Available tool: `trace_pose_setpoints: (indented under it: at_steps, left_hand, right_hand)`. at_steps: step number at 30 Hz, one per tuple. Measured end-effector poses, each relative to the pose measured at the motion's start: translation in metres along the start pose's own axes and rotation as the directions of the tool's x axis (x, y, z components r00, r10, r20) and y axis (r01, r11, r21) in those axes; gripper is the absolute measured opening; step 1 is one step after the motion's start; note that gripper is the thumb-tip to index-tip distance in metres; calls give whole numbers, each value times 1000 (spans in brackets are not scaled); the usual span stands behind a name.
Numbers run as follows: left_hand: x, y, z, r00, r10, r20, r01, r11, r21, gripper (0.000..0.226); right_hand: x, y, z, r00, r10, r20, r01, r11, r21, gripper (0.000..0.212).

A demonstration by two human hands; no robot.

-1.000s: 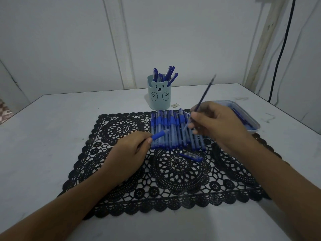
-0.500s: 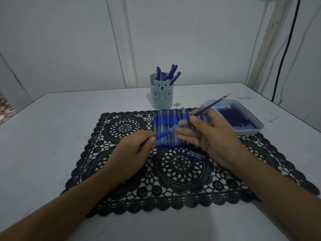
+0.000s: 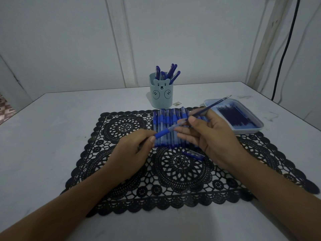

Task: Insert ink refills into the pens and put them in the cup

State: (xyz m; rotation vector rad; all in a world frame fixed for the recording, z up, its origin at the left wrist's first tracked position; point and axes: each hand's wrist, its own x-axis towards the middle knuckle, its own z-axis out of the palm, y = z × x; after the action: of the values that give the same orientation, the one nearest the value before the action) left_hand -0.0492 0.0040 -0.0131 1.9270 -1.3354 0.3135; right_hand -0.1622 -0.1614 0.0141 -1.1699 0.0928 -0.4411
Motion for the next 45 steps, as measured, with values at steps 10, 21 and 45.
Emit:
trace_pose_setpoints:
  at_steps: [10,21,45]
  left_hand:
    - [0,1,0,1000,5,13,-5,1000,-1,35]
    - [1,0,1,999,25,27,-26,999,25,35]
    - [-1,-1,1,999,7,44,-10,998,56,36]
  right_hand:
    - [-5,-1,0,999,49,-9,-49,915,-400,24]
    - [-6,-4,-2,999,-28,32,42,741,-670,18]
    - [-9,-11,0,973,-228,22,172,662,-730,13]
